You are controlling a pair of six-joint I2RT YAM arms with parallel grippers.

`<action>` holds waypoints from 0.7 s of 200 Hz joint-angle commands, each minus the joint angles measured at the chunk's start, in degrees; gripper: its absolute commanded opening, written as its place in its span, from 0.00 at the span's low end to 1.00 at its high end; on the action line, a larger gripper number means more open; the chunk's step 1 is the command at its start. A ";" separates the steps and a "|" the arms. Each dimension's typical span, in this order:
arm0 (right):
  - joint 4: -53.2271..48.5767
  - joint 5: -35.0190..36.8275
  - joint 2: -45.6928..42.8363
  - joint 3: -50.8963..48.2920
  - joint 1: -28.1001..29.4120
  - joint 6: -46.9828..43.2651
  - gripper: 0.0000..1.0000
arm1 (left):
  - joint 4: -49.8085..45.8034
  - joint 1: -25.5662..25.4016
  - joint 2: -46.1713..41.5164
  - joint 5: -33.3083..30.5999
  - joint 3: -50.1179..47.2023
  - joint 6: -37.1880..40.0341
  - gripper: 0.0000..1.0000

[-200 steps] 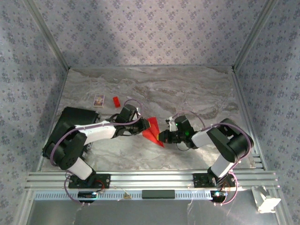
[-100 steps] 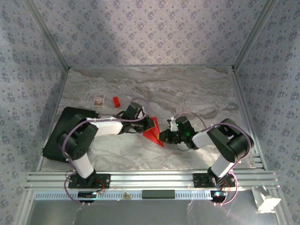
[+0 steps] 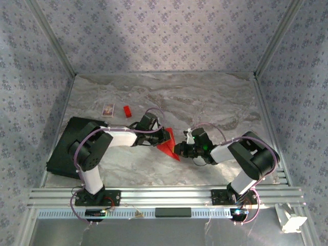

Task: Fold a paper plane with a square sheet of paper (pick it up from the middle)
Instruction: Fourth fold the wing at the center of the table.

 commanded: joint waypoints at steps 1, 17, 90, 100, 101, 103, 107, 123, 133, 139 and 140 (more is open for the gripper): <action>-3.93 1.74 -0.49 -0.43 0.52 1.19 0.08 | 1.40 -0.47 1.08 1.23 2.15 1.02 0.15; -4.14 1.73 -0.50 -0.34 0.62 1.44 0.08 | 1.39 -0.44 1.41 1.40 2.25 1.06 0.15; -4.60 2.84 0.70 -0.46 0.92 2.88 0.00 | 2.64 -0.51 1.70 1.74 2.52 1.15 0.15; -4.57 2.88 0.73 -0.55 0.90 3.12 0.00 | 2.87 -0.51 0.50 1.14 2.10 1.23 0.16; -4.57 2.88 0.73 -0.55 0.91 3.12 0.00 | 2.88 -0.50 0.40 1.06 2.04 1.24 0.16; -4.52 2.88 0.77 -0.57 0.88 3.17 0.00 | 2.85 -0.56 0.10 0.84 1.86 1.24 0.16; -4.38 2.88 0.72 -0.55 0.92 3.28 0.00 | 2.73 -0.53 -0.49 0.29 1.60 1.31 0.17; -3.97 2.89 0.72 -0.81 0.81 3.62 0.00 | 1.66 -0.46 -3.15 -2.78 0.13 1.08 0.18; -3.79 2.87 0.65 -0.81 0.83 3.65 0.00 | 0.89 -0.33 -4.19 -4.21 -0.70 0.67 0.18; -3.95 2.93 0.63 -0.82 0.81 3.58 0.00 | 0.75 -0.24 -4.61 -4.45 -1.28 0.41 0.18; -3.91 2.91 0.63 -0.82 0.82 3.61 0.00 | 0.81 -0.28 -4.66 -4.46 -1.32 0.34 0.18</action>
